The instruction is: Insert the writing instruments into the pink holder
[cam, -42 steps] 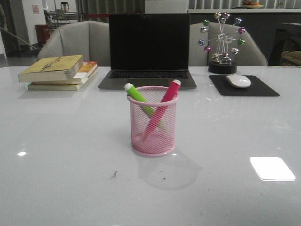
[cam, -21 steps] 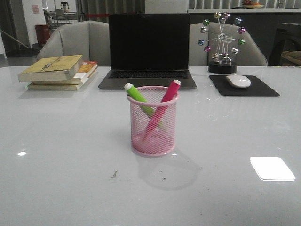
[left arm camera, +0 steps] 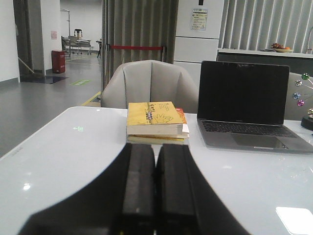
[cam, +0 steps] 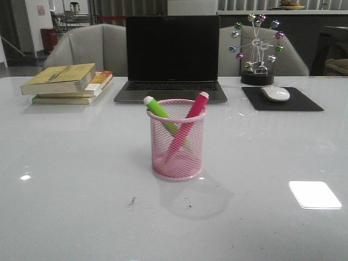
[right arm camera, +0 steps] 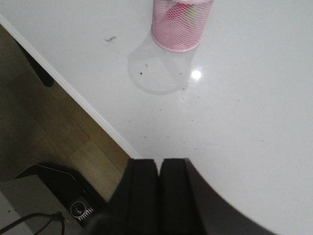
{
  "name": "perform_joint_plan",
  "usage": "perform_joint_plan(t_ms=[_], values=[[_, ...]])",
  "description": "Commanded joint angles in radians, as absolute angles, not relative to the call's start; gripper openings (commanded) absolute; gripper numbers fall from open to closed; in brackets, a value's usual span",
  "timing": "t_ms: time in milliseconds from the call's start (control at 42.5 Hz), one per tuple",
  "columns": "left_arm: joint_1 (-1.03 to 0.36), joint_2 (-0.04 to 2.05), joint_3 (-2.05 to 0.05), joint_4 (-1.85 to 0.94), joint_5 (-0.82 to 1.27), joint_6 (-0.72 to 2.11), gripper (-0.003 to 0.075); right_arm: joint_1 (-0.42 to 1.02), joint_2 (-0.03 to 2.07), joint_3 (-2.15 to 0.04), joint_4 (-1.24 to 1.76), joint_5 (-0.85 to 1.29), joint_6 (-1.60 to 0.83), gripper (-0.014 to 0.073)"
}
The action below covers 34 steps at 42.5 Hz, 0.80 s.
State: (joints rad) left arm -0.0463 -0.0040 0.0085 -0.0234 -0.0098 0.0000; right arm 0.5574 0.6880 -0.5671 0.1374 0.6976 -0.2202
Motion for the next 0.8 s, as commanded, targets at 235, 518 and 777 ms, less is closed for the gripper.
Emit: perform_joint_plan(t_ms=[235, 518, 777], values=[[-0.052, -0.024, 0.009, -0.031, -0.097, 0.000, 0.0099, 0.550, 0.684, -0.596, 0.136, 0.642, -0.229, 0.0057], [-0.052, -0.022, 0.009, -0.031, -0.097, 0.000, 0.0098, 0.464, 0.582, -0.534, 0.120, 0.601, -0.229, 0.0057], [-0.052, -0.022, 0.009, -0.031, -0.097, 0.000, 0.0099, 0.170, 0.227, -0.283, 0.121, 0.239, -0.229, 0.0057]])
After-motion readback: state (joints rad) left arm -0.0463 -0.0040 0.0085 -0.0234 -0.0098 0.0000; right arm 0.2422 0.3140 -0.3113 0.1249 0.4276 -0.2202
